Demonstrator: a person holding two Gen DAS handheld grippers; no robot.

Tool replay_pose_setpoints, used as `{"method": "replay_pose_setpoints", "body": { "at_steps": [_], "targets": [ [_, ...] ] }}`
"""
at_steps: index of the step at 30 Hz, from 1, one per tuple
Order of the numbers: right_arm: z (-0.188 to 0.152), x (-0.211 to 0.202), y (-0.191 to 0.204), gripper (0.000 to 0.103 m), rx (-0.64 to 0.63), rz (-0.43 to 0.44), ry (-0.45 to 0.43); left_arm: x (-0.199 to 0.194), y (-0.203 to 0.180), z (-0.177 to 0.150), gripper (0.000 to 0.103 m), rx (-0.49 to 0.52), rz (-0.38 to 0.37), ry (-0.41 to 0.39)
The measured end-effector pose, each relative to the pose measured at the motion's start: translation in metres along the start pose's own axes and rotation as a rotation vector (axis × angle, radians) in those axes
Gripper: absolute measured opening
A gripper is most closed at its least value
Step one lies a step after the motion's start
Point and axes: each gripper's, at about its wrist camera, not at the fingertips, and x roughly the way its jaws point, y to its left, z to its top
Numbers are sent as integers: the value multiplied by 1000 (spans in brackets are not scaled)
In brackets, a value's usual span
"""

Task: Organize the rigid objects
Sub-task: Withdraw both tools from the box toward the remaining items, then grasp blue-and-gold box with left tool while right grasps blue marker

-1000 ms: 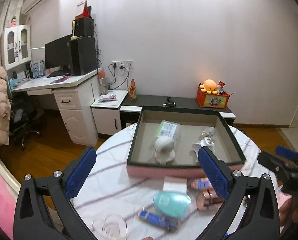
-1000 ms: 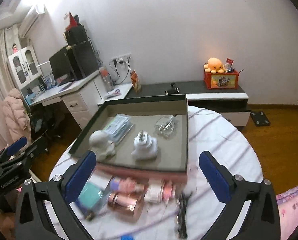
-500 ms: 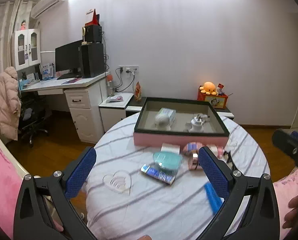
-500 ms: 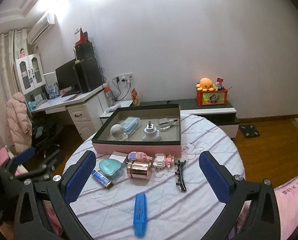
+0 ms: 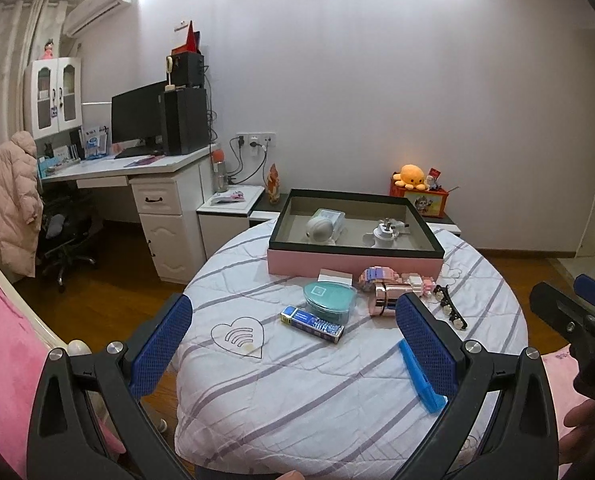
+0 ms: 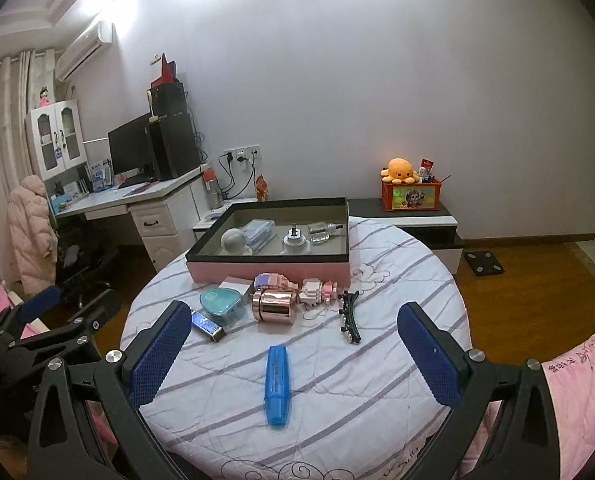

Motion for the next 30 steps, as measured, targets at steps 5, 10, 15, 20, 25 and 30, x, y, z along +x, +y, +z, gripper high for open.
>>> {"method": "replay_pose_setpoints", "body": {
  "at_steps": [5,10,15,20,25,30],
  "targets": [
    [-3,3,0,103,0,-6,11,4,1,-2,103,-10,1,17],
    [-6,6,0,103,-2,-10,23,9,4,-4,103,-22,0,36],
    [-8,9,-3,103,3,-18,37,15,9,-7,103,-30,11,47],
    [-14,20,-5,103,-4,-23,63,29,9,-15,103,-25,5,80],
    [-28,45,-7,103,-19,-25,133,61,9,-31,103,-23,-2,164],
    [-48,76,-6,103,-39,-18,217,91,6,-45,103,-16,-16,234]
  ]
}}
